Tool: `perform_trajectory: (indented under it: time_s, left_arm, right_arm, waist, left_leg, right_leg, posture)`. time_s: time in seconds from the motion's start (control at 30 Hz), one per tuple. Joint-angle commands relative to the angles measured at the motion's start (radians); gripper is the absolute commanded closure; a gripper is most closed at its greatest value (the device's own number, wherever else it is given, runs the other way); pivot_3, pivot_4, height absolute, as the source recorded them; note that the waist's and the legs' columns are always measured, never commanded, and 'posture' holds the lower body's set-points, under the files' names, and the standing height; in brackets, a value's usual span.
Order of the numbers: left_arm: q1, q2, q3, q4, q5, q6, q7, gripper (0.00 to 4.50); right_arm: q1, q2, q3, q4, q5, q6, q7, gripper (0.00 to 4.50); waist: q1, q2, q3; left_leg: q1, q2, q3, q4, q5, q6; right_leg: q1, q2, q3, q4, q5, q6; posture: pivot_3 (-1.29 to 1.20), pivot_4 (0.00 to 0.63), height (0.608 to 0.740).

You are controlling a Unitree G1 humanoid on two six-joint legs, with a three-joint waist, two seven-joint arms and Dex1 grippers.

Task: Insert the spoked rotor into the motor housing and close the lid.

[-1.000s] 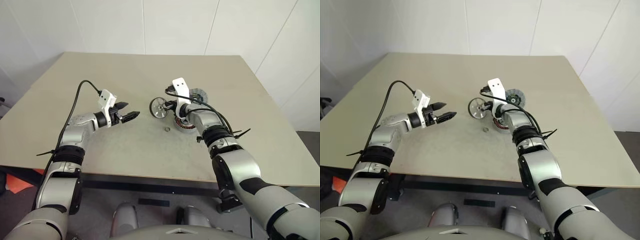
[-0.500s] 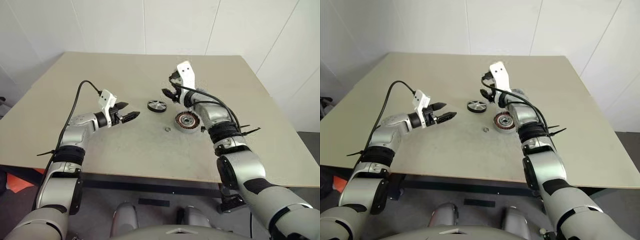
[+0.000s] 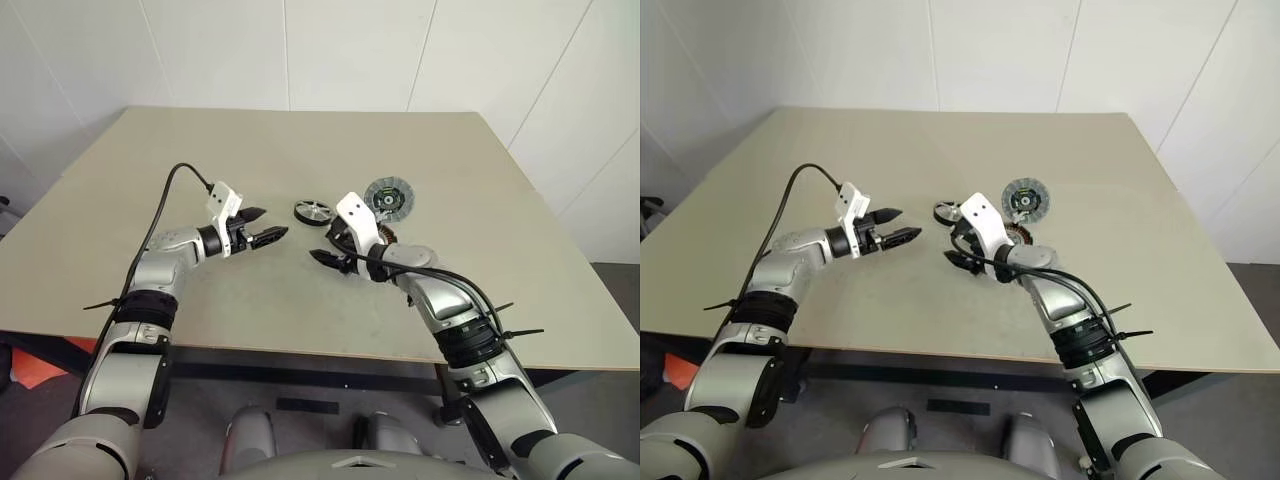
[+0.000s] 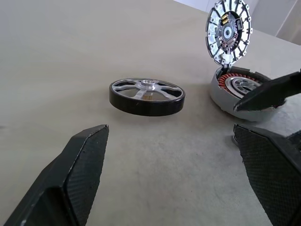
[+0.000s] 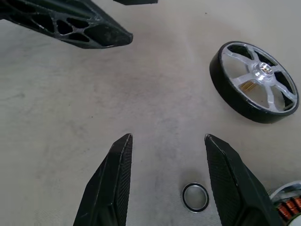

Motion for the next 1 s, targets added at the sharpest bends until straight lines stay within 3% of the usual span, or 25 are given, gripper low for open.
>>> perform_trajectory:
  time_s: [0.03, 0.37, 1.0]
  left_arm:
    - [-0.026, 0.002, 0.002, -0.008, 0.003, -0.009, -0.011, 0.00]
    - [-0.019, -0.001, -0.001, -0.023, 0.002, -0.007, -0.014, 0.00]
    - [-0.023, 0.003, -0.001, -0.015, 0.009, -0.011, -0.014, 0.00]
  right_arm:
    - [-0.002, -0.008, 0.012, -0.040, -0.011, -0.003, -0.007, 1.78]
    - [0.031, -0.029, -0.002, 0.040, -0.035, -0.032, -0.039, 1.78]
    - [0.058, -0.069, -0.015, 0.009, -0.042, -0.017, -0.069, 1.78]
  waist:
    - [0.001, 0.000, 0.000]
    - [0.002, 0.000, 0.000]
    - [0.003, 0.000, 0.000]
  left_leg:
    - [0.000, 0.000, 0.000, 0.000, 0.000, 0.000]
    - [-0.001, 0.000, 0.000, -0.001, 0.000, 0.001]
    - [-0.001, -0.001, 0.000, 0.000, 0.000, 0.000]
  right_leg:
    - [0.000, 0.000, 0.000, 0.000, 0.000, 0.000]
    - [0.000, 0.000, 0.000, -0.001, 0.004, -0.006]
    - [0.001, 0.000, 0.000, -0.002, 0.000, 0.000]
  posture:
    - [0.00, 0.000, 0.740]
    - [0.00, 0.000, 0.740]
    - [0.00, 0.000, 0.740]
